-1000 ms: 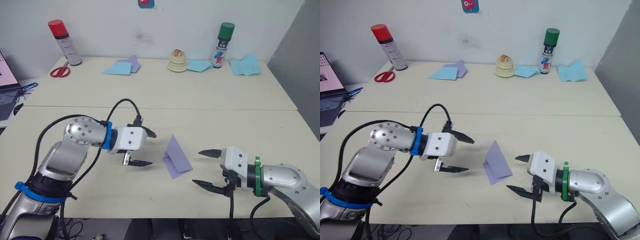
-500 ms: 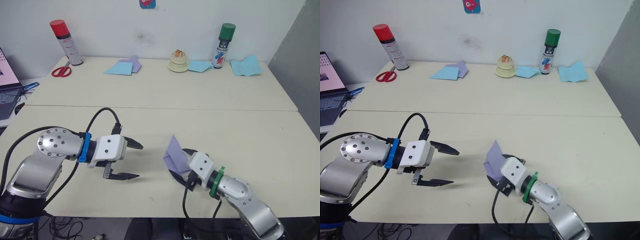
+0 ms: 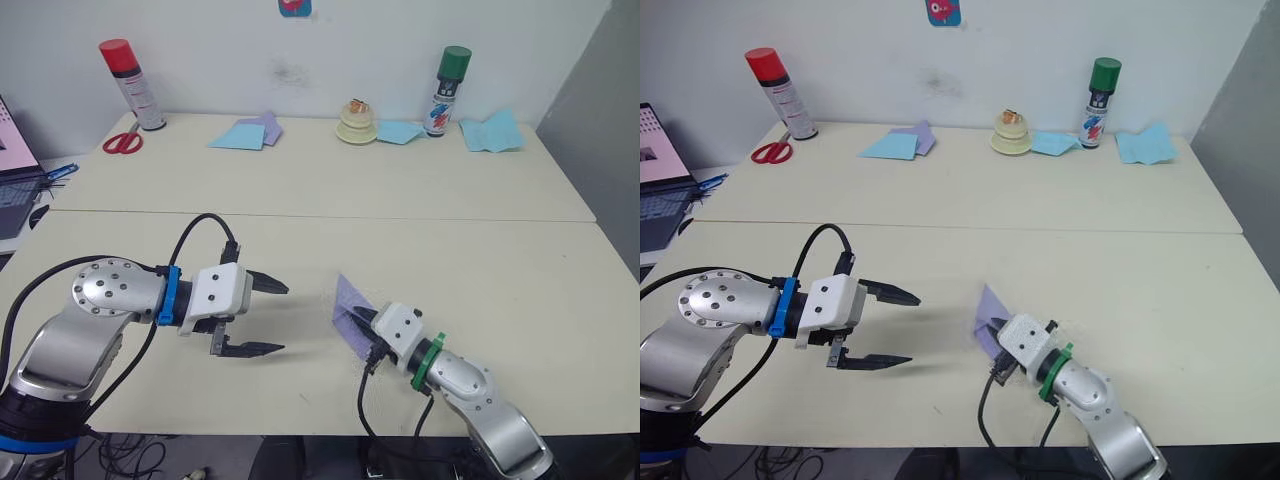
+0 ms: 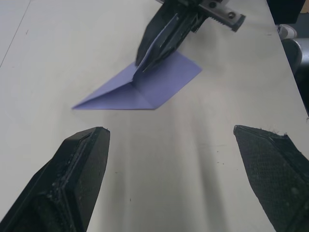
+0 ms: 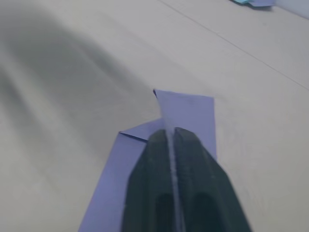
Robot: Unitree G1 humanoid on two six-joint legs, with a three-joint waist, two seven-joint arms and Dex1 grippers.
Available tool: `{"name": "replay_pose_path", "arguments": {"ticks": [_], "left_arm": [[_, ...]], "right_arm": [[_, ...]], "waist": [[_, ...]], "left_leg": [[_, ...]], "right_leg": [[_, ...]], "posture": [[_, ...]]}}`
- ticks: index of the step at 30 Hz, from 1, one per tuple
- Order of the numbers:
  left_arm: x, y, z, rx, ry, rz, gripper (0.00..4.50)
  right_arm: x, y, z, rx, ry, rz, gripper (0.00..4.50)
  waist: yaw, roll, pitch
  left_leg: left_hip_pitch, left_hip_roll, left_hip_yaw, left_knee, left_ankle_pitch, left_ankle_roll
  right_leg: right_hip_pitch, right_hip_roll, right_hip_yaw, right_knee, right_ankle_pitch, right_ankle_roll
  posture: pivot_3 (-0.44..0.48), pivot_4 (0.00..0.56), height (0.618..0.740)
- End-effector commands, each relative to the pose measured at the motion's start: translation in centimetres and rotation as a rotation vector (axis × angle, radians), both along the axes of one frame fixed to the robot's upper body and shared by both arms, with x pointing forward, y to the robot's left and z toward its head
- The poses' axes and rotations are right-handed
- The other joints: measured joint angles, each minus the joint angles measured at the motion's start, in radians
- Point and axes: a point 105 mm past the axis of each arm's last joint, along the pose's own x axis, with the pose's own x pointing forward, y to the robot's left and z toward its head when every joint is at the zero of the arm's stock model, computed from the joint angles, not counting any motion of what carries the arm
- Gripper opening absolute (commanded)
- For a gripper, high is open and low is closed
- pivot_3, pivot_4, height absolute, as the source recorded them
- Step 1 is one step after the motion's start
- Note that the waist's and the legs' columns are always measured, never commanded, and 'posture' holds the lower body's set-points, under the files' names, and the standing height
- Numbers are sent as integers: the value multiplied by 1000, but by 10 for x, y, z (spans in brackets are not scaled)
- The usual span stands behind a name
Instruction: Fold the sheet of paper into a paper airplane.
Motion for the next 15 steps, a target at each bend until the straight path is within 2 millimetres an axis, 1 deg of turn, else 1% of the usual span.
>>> {"name": "replay_pose_path", "arguments": {"ticks": [1, 3, 6, 10, 15], "left_arm": [[-2, 3, 9, 1, -38, 13, 4500], [-3, 4, 8, -3, -25, 25, 4500], [-5, 12, 4, -4, 5, 62, 4500], [-10, 24, -7, 36, 24, 88, 4500], [-18, 24, -10, 21, 50, 102, 4500]], "right_arm": [[-1, -3, 24, 10, -58, 158, 44], [-4, -4, 27, -4, -55, 261, 44], [-8, -4, 35, -34, -85, 441, 44], [-7, 1, 37, -117, -162, 630, 44], [2, 7, 35, -160, -187, 731, 44]], "waist": [[-1, 0, 0], [-2, 0, 0], [-2, 0, 0], [-5, 0, 0], [-1, 0, 0]], "left_leg": [[0, 0, 0, 0, 0, 0], [1, 0, 0, 0, 0, 0], [1, 0, 0, -1, 0, 0], [1, 1, 0, -1, 0, 0], [1, 1, 0, 0, 0, 0]], "right_leg": [[0, 0, 0, 0, 0, 0], [1, 1, -1, 0, 0, 0], [1, 1, -2, 0, 0, -1], [1, 1, -1, 0, 0, -1], [1, 1, -1, 0, 0, -1]], "posture": [[0, 150, 725], [0, 150, 725], [0, 150, 725], [0, 150, 725], [0, 150, 725]]}}
